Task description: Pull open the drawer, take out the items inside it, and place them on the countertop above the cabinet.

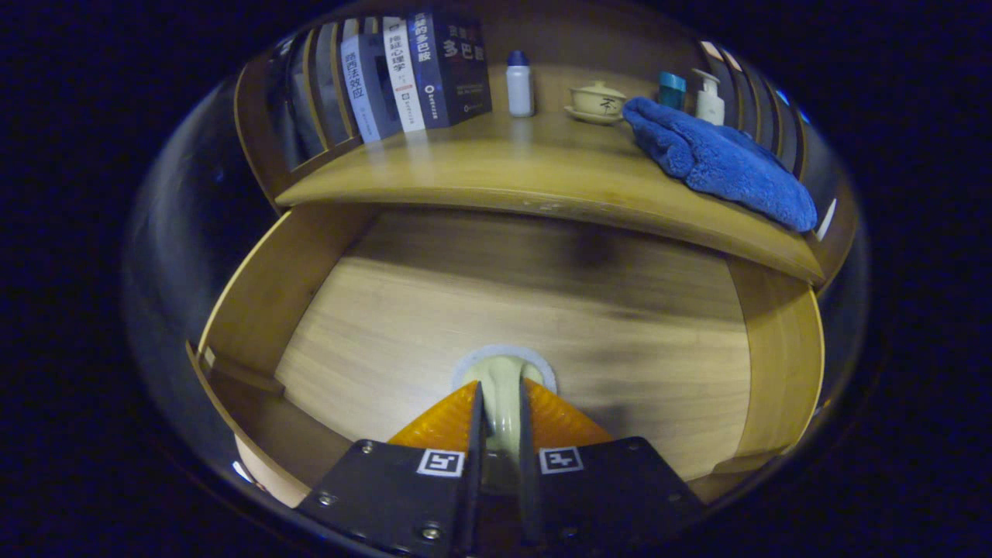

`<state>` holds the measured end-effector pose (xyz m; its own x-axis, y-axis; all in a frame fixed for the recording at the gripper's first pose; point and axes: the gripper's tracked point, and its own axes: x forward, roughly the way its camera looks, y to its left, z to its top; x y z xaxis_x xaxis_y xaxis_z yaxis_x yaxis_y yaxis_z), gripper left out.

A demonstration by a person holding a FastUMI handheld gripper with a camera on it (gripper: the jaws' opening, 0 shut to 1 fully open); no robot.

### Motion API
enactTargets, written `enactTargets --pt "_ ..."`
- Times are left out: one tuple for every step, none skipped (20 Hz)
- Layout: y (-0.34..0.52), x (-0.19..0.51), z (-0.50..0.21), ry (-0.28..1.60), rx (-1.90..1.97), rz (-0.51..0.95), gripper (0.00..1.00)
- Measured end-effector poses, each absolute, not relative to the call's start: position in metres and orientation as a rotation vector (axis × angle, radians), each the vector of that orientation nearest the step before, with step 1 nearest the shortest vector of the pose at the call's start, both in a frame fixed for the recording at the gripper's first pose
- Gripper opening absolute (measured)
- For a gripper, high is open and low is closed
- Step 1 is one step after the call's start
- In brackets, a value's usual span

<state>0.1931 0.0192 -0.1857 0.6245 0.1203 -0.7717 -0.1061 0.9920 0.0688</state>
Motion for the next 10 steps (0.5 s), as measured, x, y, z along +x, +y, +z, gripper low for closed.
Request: enactTargets --pt "0.017 0.194 -0.185 0.882 0.011 0.125 0.21" --pt "0.017 0.193 -0.183 0.871 0.01 0.112 0.18" --pt "0.017 0.195 -0.181 0.856 0.004 0.115 0.14" --pt "0.018 0.194 -0.173 0.836 0.0 0.12 0.14" --pt "0.019 0.195 -0.166 0.817 -0.002 0.121 0.14" --pt "0.021 0.195 -0.157 0.799 0.002 0.125 0.14" --pt "0.023 0.195 -0.147 0.782 0.011 0.131 0.14" --pt "0.026 0.196 -0.136 0.763 0.022 0.138 0.14" --pt "0.029 0.197 -0.124 0.744 0.031 0.145 0.14" --pt "0.031 0.198 -0.112 0.72 0.038 0.151 0.14"
